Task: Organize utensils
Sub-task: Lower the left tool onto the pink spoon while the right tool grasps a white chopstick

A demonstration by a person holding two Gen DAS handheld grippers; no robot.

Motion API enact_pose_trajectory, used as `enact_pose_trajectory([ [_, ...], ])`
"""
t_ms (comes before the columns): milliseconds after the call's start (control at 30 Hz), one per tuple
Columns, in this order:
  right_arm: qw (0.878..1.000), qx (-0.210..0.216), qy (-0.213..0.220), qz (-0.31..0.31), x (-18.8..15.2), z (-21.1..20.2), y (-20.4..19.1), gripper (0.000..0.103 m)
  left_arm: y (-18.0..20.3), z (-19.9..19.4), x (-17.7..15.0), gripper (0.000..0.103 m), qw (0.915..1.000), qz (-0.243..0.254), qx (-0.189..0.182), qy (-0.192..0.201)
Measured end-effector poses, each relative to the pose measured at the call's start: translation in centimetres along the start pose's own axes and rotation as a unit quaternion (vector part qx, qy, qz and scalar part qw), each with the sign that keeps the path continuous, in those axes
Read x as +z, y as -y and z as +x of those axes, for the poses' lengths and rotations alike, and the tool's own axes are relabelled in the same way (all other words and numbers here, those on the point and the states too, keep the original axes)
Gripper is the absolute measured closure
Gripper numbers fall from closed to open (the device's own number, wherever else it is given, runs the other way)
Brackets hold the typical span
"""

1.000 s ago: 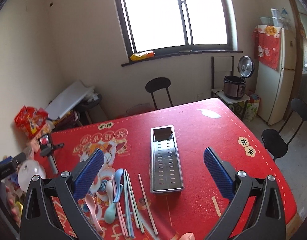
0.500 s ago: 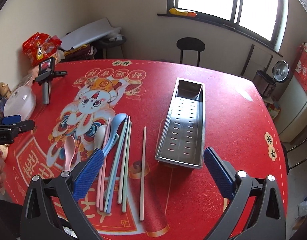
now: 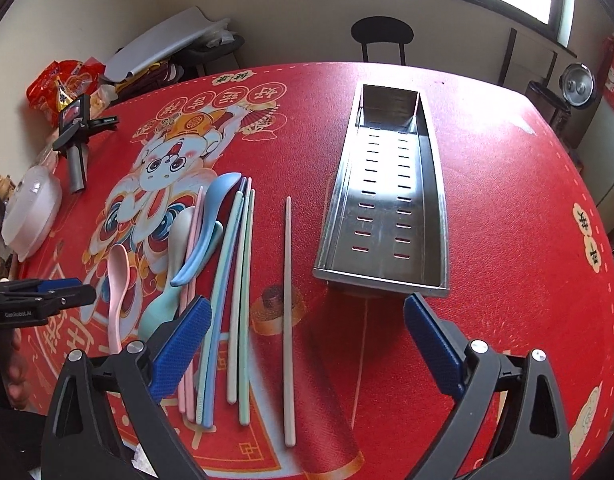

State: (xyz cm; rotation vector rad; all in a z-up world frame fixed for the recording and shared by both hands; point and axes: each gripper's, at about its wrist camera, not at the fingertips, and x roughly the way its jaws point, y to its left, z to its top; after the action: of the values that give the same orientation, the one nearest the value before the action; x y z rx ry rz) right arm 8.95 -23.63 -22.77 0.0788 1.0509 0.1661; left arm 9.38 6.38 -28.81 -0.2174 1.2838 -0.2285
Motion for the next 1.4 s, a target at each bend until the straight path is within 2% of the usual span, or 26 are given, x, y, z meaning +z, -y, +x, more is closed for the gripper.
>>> enact_pose_trajectory([
  [200,1.000,0.013,-0.021,0.017,-0.5,1.1,0.5,0.022,-0.1,1.8,-0.1,0.054,0.9989,-0.014,-0.034,-0.028],
  [300,0.999,0.022,-0.034,0.015,-0.7,1.7,0.5,0.032,0.0,2.5,-0.2,0.062,0.9980,-0.018,-0.045,-0.039],
  [567,0.997,0.029,-0.064,-0.014,-1.3,3.8,-0.4,0.059,0.9,3.6,-0.3,0.069,0.9970,-0.012,-0.054,-0.053],
  [700,0.996,0.036,-0.077,-0.031,-1.4,4.8,-0.7,0.059,0.8,3.7,-0.3,0.069,0.9966,-0.017,-0.060,-0.055],
  [867,0.996,0.017,-0.082,-0.039,-1.6,5.3,-0.8,0.060,0.6,3.9,-0.6,0.074,0.9958,-0.018,-0.067,-0.059],
  [1000,0.995,0.005,-0.086,-0.040,-1.6,5.7,-0.8,0.072,0.7,4.1,-0.7,0.075,0.9952,-0.021,-0.073,-0.062],
  [1267,0.995,-0.014,-0.082,-0.050,-1.3,6.1,-1.3,0.084,0.7,4.1,-0.7,0.075,0.9951,-0.018,-0.074,-0.063],
  [1400,0.995,-0.011,-0.084,-0.059,-1.3,6.2,-1.7,0.092,1.1,4.4,-0.6,0.080,0.9946,-0.012,-0.078,-0.068],
])
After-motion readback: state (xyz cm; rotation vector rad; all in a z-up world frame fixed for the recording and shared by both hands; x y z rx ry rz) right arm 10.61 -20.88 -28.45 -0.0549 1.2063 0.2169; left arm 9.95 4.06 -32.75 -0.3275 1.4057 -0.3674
